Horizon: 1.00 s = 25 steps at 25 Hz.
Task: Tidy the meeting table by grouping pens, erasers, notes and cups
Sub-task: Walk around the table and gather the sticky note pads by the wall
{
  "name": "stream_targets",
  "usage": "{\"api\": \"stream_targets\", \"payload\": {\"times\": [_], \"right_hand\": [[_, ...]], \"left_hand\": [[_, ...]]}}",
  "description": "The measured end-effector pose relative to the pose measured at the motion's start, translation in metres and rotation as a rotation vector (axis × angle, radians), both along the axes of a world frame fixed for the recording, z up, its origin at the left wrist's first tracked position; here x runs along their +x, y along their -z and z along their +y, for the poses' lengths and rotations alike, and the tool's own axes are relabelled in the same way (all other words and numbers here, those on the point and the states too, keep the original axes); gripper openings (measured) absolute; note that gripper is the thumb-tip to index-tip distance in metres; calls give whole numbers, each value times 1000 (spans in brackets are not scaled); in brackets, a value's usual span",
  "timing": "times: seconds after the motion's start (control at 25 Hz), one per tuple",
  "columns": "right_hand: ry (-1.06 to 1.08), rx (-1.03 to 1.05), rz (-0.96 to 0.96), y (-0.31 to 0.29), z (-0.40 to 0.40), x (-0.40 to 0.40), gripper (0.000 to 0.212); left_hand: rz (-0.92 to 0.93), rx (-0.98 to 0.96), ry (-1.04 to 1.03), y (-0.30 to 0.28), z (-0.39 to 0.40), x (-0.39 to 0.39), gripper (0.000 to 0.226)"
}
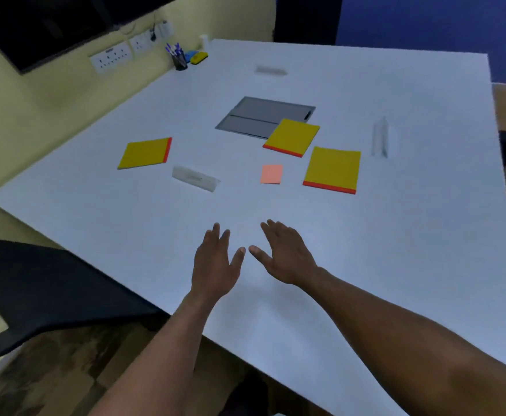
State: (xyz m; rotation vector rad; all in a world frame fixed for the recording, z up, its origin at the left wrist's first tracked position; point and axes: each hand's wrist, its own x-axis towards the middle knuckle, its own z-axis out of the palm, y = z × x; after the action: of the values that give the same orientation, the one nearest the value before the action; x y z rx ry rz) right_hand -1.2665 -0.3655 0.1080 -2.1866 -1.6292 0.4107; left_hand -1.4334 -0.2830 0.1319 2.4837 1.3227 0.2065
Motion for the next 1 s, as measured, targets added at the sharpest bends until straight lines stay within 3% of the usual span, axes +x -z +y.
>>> {"api": "stream_targets", "payload": {"times": [0.4, 0.8, 1.0], "right_hand": [[442, -129, 22, 33, 40, 81, 77], [640, -257, 55, 80, 73, 138, 71], [794, -106, 95, 89, 99, 179, 66]], "left_hand": [[-100, -103, 239, 33, 129, 124, 63], [92, -152, 348, 100, 217, 171, 66], [153, -211, 385, 122, 253, 202, 68]]}}
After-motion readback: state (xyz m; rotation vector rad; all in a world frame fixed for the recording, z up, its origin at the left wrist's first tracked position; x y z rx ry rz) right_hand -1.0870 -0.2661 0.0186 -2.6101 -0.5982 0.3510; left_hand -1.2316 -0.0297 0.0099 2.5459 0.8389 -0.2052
